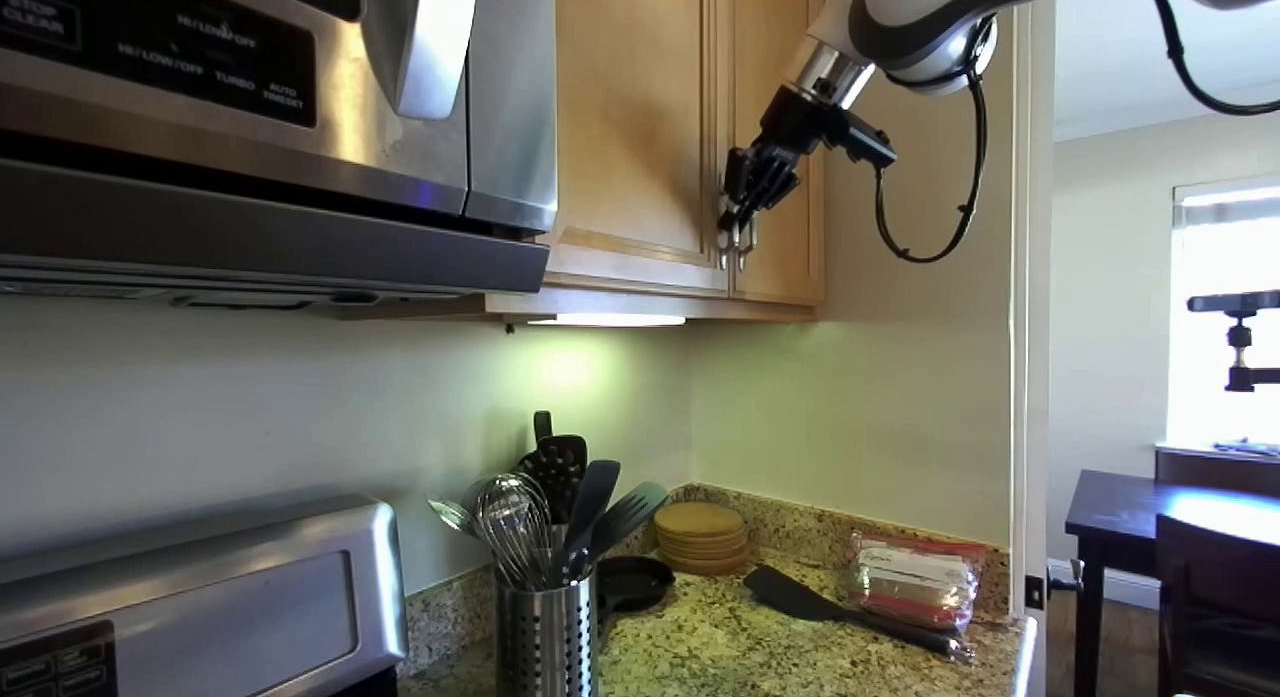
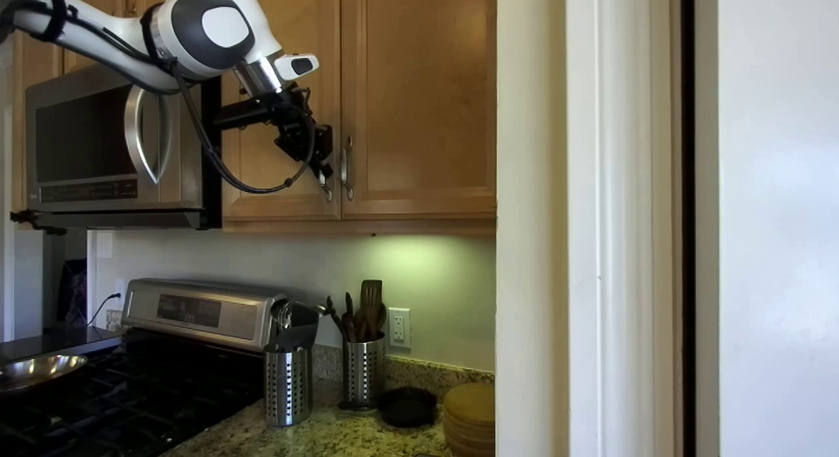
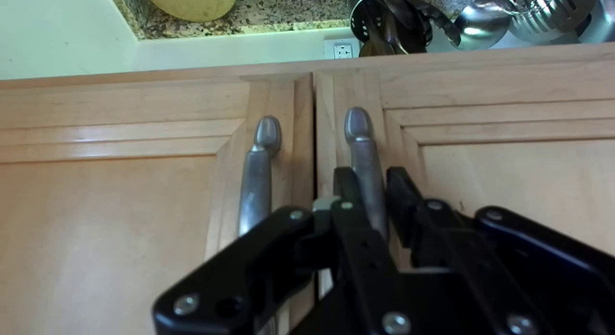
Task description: Open the left drawer door
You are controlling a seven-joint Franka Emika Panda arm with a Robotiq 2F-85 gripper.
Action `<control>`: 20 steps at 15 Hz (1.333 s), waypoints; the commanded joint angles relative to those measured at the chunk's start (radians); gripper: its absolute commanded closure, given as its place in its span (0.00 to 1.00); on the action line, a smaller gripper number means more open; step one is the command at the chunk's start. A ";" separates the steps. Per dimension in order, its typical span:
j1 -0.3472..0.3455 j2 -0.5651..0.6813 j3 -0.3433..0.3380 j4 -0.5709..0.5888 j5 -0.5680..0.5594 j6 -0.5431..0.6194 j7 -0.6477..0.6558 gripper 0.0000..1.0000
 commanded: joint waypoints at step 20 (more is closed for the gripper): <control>0.145 -0.565 0.206 -0.213 -0.022 -0.477 0.009 0.72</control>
